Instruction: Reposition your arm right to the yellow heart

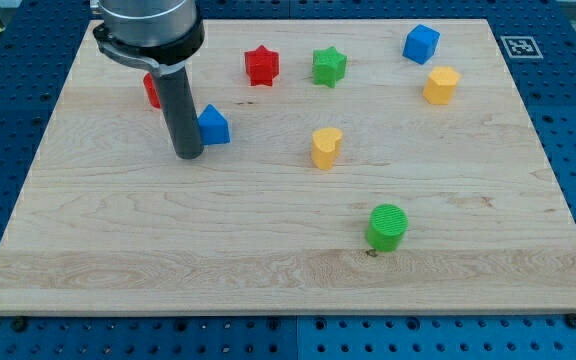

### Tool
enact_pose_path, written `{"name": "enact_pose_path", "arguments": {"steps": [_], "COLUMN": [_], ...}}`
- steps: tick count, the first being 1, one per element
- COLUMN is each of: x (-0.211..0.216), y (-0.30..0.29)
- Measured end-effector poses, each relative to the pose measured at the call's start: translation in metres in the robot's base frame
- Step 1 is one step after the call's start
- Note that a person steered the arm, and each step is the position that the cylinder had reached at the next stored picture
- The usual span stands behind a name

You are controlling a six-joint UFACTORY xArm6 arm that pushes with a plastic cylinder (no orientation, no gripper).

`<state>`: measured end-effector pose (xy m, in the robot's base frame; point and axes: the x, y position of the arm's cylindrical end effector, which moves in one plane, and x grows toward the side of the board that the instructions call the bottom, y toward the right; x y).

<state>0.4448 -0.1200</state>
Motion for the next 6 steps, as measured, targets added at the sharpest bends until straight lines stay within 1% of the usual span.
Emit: {"name": "enact_pose_path", "arguments": {"steps": [1, 3, 4, 5, 6], "x": [0.015, 0.027, 0.041, 0.058, 0.054], "y": [0.005, 0.077, 0.104, 0.145, 0.178]}}
